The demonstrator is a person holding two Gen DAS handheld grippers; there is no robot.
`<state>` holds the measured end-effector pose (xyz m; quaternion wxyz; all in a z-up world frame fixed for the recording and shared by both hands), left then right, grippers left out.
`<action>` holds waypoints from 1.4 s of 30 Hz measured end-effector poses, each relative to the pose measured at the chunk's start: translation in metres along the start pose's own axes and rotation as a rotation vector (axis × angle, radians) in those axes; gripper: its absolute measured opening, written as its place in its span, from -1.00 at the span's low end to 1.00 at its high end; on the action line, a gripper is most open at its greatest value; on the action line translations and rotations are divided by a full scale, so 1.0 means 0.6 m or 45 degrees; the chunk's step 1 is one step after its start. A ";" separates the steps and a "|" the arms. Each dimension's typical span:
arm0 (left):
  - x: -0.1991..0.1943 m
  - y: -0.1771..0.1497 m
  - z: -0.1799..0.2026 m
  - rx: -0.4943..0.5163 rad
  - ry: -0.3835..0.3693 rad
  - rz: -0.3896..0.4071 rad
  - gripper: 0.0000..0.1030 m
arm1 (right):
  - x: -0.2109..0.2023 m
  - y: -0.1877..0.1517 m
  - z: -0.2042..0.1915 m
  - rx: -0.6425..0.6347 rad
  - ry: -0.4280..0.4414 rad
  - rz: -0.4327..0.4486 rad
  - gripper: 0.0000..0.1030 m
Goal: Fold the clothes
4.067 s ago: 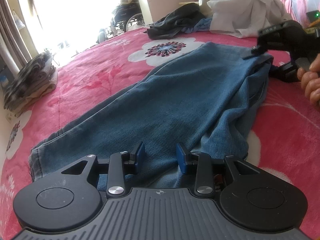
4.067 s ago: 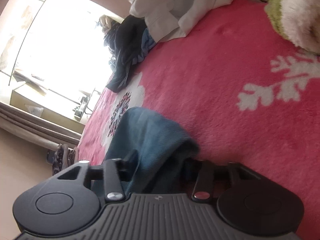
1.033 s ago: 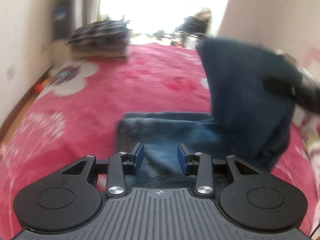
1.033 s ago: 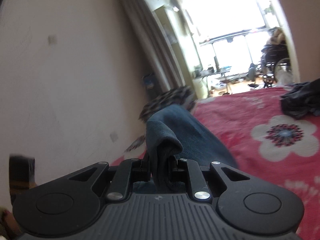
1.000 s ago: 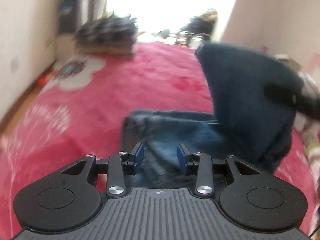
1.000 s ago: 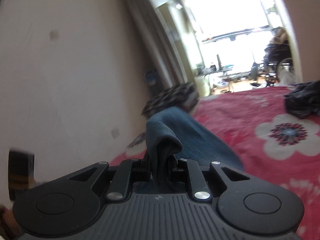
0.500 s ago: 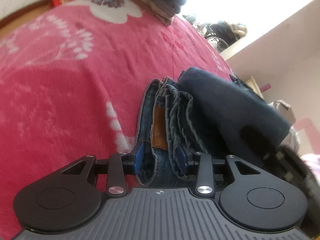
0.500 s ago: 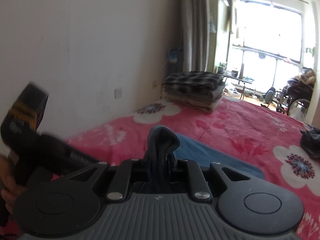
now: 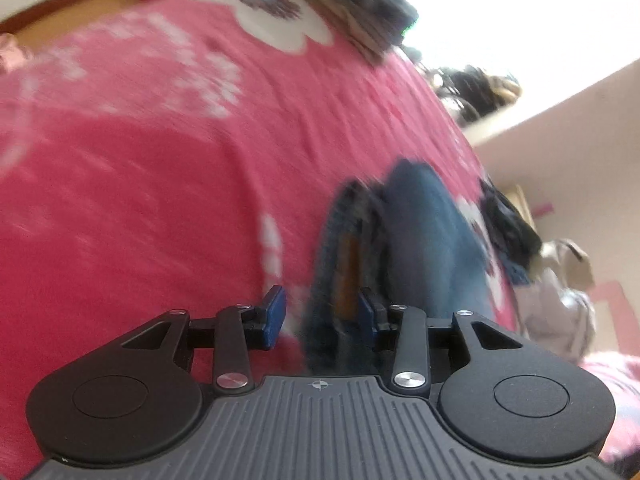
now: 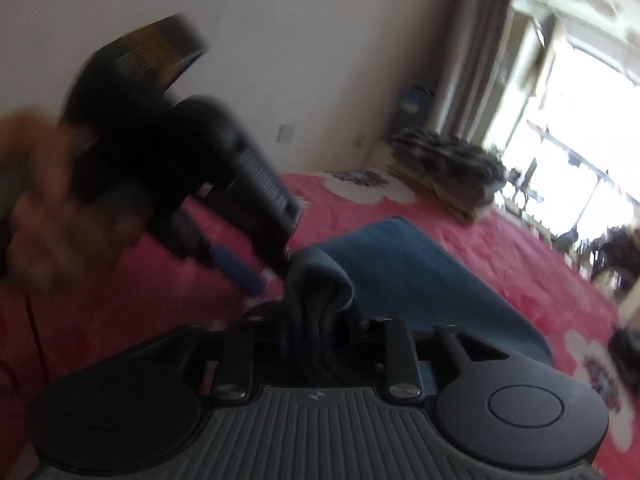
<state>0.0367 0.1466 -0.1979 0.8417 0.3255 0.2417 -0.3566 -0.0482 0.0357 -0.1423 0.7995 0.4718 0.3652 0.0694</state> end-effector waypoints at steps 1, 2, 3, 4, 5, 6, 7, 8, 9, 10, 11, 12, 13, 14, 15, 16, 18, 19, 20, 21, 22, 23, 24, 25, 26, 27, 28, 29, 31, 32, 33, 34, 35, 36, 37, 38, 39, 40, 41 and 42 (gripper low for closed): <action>-0.008 0.008 -0.007 -0.020 0.009 0.020 -0.25 | -0.007 0.001 -0.005 0.006 0.012 0.012 0.04; -0.013 0.014 -0.004 -0.009 0.014 0.031 -0.25 | -0.012 0.003 -0.008 0.027 0.025 0.021 0.07; -0.011 0.012 0.011 0.044 0.015 0.029 -0.25 | -0.018 0.005 -0.006 0.073 0.041 0.029 0.07; -0.009 0.010 0.026 0.097 0.016 0.027 -0.25 | -0.025 0.008 -0.002 0.130 0.061 0.038 0.07; -0.007 0.008 0.042 0.150 0.018 0.026 -0.25 | -0.033 0.011 0.002 0.197 0.088 0.049 0.07; -0.004 0.007 0.057 0.204 0.019 0.024 -0.25 | -0.043 0.013 0.006 0.264 0.121 0.058 0.07; -0.002 0.005 0.072 0.257 0.021 0.022 -0.25 | -0.054 0.013 0.012 0.333 0.158 0.067 0.07; 0.000 0.003 0.088 0.310 0.022 0.020 -0.24 | -0.066 0.012 0.020 0.398 0.193 0.074 0.07; 0.002 0.001 0.103 0.363 0.023 0.018 -0.24 | -0.080 0.010 0.028 0.456 0.227 0.077 0.06; 0.004 0.000 0.118 0.416 0.025 0.016 -0.22 | -0.093 0.005 0.037 0.511 0.255 0.078 0.05; 0.007 -0.002 0.133 0.469 0.026 0.014 -0.22 | -0.106 -0.005 0.047 0.560 0.272 0.070 0.04; 0.009 -0.004 0.149 0.522 0.028 0.012 -0.22 | -0.121 -0.016 0.058 0.600 0.276 0.060 0.03; 0.011 -0.005 0.164 0.576 0.029 0.010 -0.22 | -0.136 -0.027 0.070 0.629 0.266 0.055 -0.08; 0.013 -0.007 0.179 0.629 0.030 0.008 -0.21 | -0.151 -0.037 0.086 0.659 0.256 0.059 -0.20; 0.015 -0.009 0.194 0.682 0.032 0.007 -0.21 | -0.165 -0.044 0.108 0.689 0.231 0.079 -0.22; 0.018 -0.011 0.210 0.735 0.033 0.005 -0.21 | -0.178 -0.053 0.136 0.710 0.168 0.097 -0.23; 0.031 -0.019 0.202 0.794 0.096 -0.009 -0.23 | -0.198 -0.073 0.188 0.755 0.022 0.109 -0.27; 0.037 -0.022 0.191 0.805 0.130 -0.016 -0.24 | -0.204 -0.082 0.218 0.799 -0.037 0.116 -0.38; 0.039 -0.024 0.185 0.804 0.139 -0.017 -0.26 | -0.207 -0.090 0.246 0.848 -0.092 0.126 -0.46; 0.041 -0.025 0.179 0.802 0.148 -0.019 -0.27 | -0.209 -0.097 0.269 0.888 -0.129 0.134 -0.49; 0.042 -0.026 0.173 0.801 0.158 -0.021 -0.28 | -0.208 -0.102 0.285 0.917 -0.151 0.139 -0.55; 0.044 -0.027 0.167 0.799 0.167 -0.022 -0.28 | -0.208 -0.108 0.296 0.938 -0.161 0.145 -0.58; 0.045 -0.028 0.161 0.798 0.176 -0.024 -0.28 | -0.202 -0.116 0.294 0.938 -0.143 0.137 -0.59; 0.047 -0.030 0.157 0.805 0.183 -0.024 -0.28 | -0.187 -0.127 0.286 0.926 -0.112 0.107 -0.59; 0.048 -0.033 0.157 0.832 0.187 -0.020 -0.28 | -0.164 -0.144 0.275 0.908 -0.076 0.047 -0.59; 0.050 -0.036 0.158 0.858 0.191 -0.017 -0.28 | -0.132 -0.175 0.261 0.896 -0.044 -0.049 -0.60; 0.052 -0.039 0.157 0.879 0.190 -0.017 -0.28 | -0.110 -0.207 0.245 0.902 -0.026 -0.131 -0.59; 0.054 -0.041 0.157 0.884 0.184 -0.022 -0.28 | -0.099 -0.225 0.236 0.910 -0.015 -0.175 -0.60; 0.053 -0.038 0.158 0.877 0.184 -0.015 -0.28 | -0.108 -0.218 0.243 0.925 -0.018 -0.154 -0.59; 0.051 -0.035 0.159 0.864 0.180 -0.016 -0.28 | -0.116 -0.207 0.252 0.915 -0.035 -0.148 -0.59; 0.047 -0.031 0.162 0.853 0.176 -0.012 -0.28 | -0.125 -0.198 0.262 0.908 -0.056 -0.126 -0.59; 0.037 -0.028 0.168 0.853 0.174 0.008 -0.25 | -0.133 -0.189 0.270 0.906 -0.069 -0.102 -0.59; 0.022 -0.027 0.177 0.882 0.174 0.044 -0.24 | -0.143 -0.180 0.278 0.913 -0.078 -0.077 -0.59; 0.006 -0.028 0.189 0.936 0.168 0.088 -0.24 | -0.156 -0.173 0.285 0.932 -0.084 -0.050 -0.59; -0.011 -0.030 0.201 0.991 0.162 0.132 -0.23 | -0.166 -0.166 0.289 0.950 -0.082 -0.025 -0.59; -0.026 -0.036 0.212 1.048 0.154 0.163 -0.23 | -0.168 -0.157 0.292 0.961 -0.069 -0.004 -0.59; -0.036 -0.047 0.221 1.111 0.141 0.168 -0.23 | -0.165 -0.149 0.291 0.961 -0.050 0.013 -0.59; -0.043 -0.061 0.226 1.172 0.136 0.165 -0.23 | -0.159 -0.146 0.285 0.951 -0.024 0.015 -0.59; -0.043 -0.078 0.223 1.228 0.146 0.144 -0.23 | -0.147 -0.149 0.276 0.936 0.001 -0.011 -0.59; -0.041 -0.093 0.218 1.276 0.162 0.121 -0.23 | -0.133 -0.160 0.259 0.924 0.019 -0.068 -0.59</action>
Point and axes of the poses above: each gripper's, at about its wrist camera, not at the fingertips, and x roughly the way its jaws point, z to its right, y to its top, the point moved 10 cm from there along x, roughly the way its jaws point
